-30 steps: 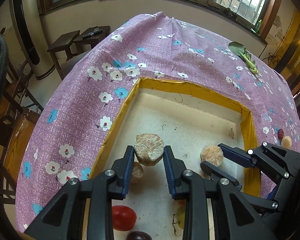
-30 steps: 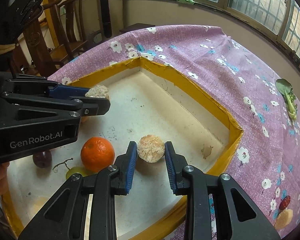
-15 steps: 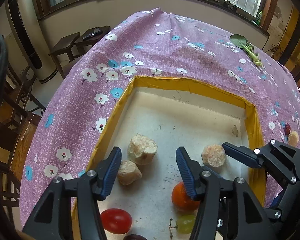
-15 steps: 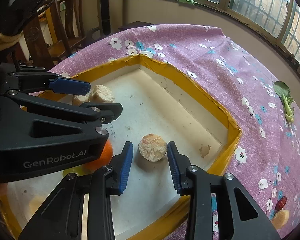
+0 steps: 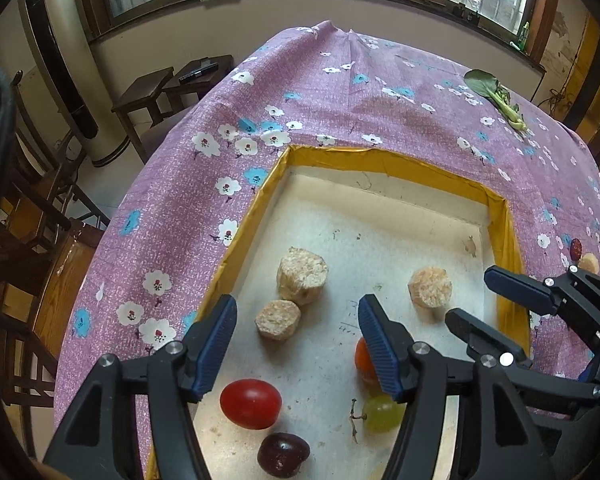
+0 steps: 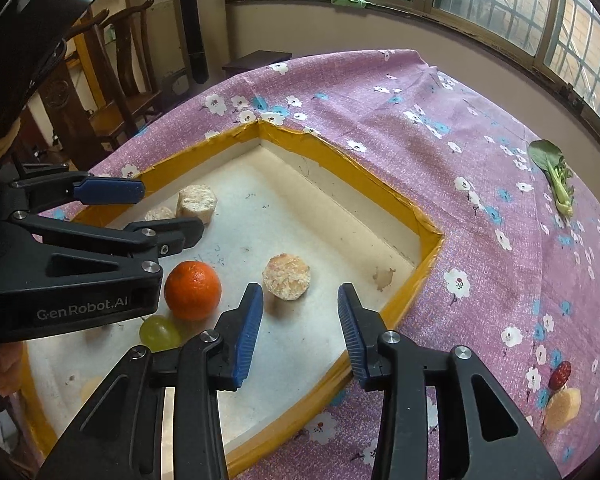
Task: Organize fruits
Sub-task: 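Lift both open tools out of the tray toward the cube and cherry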
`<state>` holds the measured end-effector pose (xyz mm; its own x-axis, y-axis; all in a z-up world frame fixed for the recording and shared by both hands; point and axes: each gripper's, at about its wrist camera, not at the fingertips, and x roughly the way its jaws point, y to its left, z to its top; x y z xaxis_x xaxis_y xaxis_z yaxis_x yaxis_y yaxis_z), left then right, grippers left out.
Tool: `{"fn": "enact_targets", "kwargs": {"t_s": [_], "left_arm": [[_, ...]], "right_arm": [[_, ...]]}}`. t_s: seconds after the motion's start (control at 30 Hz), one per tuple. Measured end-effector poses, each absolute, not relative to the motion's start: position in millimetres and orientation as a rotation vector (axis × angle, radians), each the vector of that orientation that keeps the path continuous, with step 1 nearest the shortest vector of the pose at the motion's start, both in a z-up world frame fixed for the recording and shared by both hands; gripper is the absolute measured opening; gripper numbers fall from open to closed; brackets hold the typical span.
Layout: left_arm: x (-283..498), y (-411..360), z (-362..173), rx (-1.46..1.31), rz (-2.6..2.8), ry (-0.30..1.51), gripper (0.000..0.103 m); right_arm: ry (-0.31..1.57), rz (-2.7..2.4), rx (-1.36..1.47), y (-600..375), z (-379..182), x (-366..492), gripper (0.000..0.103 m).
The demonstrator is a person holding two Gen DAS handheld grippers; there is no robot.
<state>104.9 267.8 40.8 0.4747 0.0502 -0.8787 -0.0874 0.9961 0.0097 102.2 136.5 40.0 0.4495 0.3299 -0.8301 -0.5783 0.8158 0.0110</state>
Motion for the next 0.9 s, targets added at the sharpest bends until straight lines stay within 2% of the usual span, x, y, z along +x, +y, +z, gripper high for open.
{"fn": "enact_targets", "kwargs": {"t_s": [0.27, 0.37, 0.53, 0.9], "left_arm": [[82, 265, 51, -0.046, 0.117, 1.044, 0.069], [73, 262, 55, -0.054, 0.127, 1.035, 0.069], [59, 252, 62, -0.061, 0.13, 1.019, 0.073], [34, 200, 80, -0.027, 0.07, 0.981, 0.075]], "right_arm": [[0.929, 0.564, -0.243, 122, 57, 84, 0.038], [0.927, 0.56, -0.24, 117, 61, 74, 0.042], [0.932, 0.553, -0.22, 99, 63, 58, 0.043], [0.988, 0.517, -0.087, 39, 60, 32, 0.045]]}}
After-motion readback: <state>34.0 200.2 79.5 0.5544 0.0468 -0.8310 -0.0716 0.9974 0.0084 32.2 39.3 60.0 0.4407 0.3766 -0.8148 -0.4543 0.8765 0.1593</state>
